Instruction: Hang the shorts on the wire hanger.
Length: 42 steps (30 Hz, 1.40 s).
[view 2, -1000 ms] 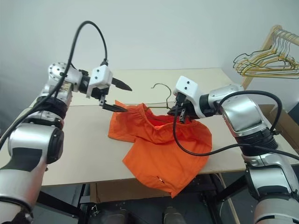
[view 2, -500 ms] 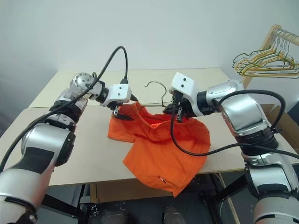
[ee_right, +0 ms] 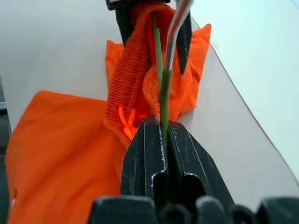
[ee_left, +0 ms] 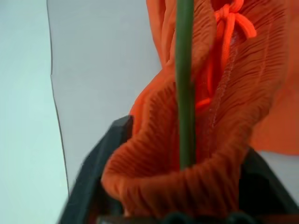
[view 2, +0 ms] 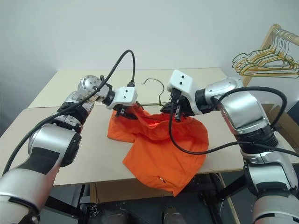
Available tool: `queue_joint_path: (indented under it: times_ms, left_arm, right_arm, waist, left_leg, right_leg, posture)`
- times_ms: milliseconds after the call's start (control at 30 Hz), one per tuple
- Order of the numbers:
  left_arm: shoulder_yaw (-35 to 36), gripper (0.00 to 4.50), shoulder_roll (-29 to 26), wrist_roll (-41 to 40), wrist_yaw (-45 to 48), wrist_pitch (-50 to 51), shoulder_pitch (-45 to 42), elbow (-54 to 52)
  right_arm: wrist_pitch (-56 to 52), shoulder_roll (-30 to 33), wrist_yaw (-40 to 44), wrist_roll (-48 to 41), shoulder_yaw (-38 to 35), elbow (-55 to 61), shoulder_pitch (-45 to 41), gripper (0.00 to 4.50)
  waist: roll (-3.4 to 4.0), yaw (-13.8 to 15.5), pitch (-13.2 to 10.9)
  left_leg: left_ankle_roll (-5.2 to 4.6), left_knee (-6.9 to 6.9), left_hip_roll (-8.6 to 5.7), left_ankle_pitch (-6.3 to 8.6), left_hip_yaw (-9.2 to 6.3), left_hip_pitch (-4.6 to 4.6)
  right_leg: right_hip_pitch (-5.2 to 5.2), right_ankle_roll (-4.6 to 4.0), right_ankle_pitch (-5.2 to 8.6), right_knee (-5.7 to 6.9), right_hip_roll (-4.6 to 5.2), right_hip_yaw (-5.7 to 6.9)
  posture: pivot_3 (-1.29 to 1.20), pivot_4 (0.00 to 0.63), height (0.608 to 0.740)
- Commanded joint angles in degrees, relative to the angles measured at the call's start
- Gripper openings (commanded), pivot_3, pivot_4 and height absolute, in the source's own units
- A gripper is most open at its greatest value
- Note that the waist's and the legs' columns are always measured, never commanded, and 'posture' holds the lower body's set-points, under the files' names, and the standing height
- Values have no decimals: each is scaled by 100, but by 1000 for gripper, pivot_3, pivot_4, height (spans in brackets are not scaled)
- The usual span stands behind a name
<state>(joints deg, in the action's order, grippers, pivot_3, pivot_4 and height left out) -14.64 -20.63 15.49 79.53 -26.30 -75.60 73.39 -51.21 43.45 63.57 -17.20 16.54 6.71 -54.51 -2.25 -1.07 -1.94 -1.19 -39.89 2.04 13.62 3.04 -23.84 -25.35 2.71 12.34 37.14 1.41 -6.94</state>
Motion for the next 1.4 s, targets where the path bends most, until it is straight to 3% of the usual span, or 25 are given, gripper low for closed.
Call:
queue_joint_path:
  times_ms: [33,133,233,400,633,700,867,1067,1200,1400]
  left_arm:
    - [103,942,-76,-95,37,-83,-135,-46]
    - [124,24,-90,-105,70,-54,-124,-45]
    - [150,24,-89,-96,-7,8,-121,-45]
    - [225,0,-116,-142,-24,134,-133,-33]
    - [311,0,-155,-200,-28,259,-82,-46]
    - [343,0,-159,-219,-25,287,-67,-54]
    - [379,0,-184,-214,23,273,-28,-78]
    - [399,0,-185,-245,103,230,-36,-107]
    - [387,0,-202,-273,123,218,-51,-121]
    - [364,0,-285,-290,212,114,2,-153]
  right_arm:
    - [-128,24,-46,-137,-316,83,-205,0]
    - [-205,30,-118,-184,-380,95,-177,0]
    - [-129,107,-142,-204,-402,179,-81,0]
    - [-367,380,-218,-297,-551,457,149,1489]
    - [-706,1120,-168,-810,-1432,1000,516,4071]
    - [-647,1466,-99,-856,-1599,1282,810,4439]
    - [79,2092,-182,-203,-1083,1735,1549,4439]
    - [562,1553,-618,874,68,1060,1235,4439]
    - [722,1247,-463,1064,326,599,991,3593]
    - [718,1022,-68,942,290,350,780,1466]
  waist:
    - [0,0,0]
    - [0,-1,0]
    - [0,0,0]
    - [0,4,0]
    - [1,7,0]
    - [1,3,0]
    - [0,-25,0]
    - [2,-155,-1]
    - [3,-147,-2]
    - [3,-113,-2]
  left_leg:
    - [0,0,0,0,0,0]
    - [0,0,0,0,0,-1]
    - [0,0,0,0,0,-1]
    - [0,0,-1,0,0,-3]
    - [0,2,-1,0,1,-4]
    - [0,3,0,0,0,-4]
    - [0,4,0,0,5,-1]
    - [1,3,2,0,11,9]
    - [0,9,0,1,10,3]
    - [-9,7,-6,6,9,-2]
  right_leg:
    - [0,0,0,0,0,0]
    - [0,0,0,-1,0,0]
    - [-1,-1,-1,-1,0,0]
    - [-1,0,0,-1,2,0]
    - [-4,0,1,-3,2,0]
    - [-3,6,5,-4,2,1]
    - [-3,31,21,-4,2,-3]
    - [-1,33,23,1,1,-6]
    - [-5,6,9,-1,0,-9]
    - [-1,4,9,-7,6,-8]
  posture:
    - [4,0,740]
    - [1,0,740]
    - [0,0,740]
    - [-5,0,740]
    - [-10,0,740]
    - [-8,0,740]
    - [-11,0,740]
    - [-5,0,740]
    - [8,0,740]
    - [18,0,740]
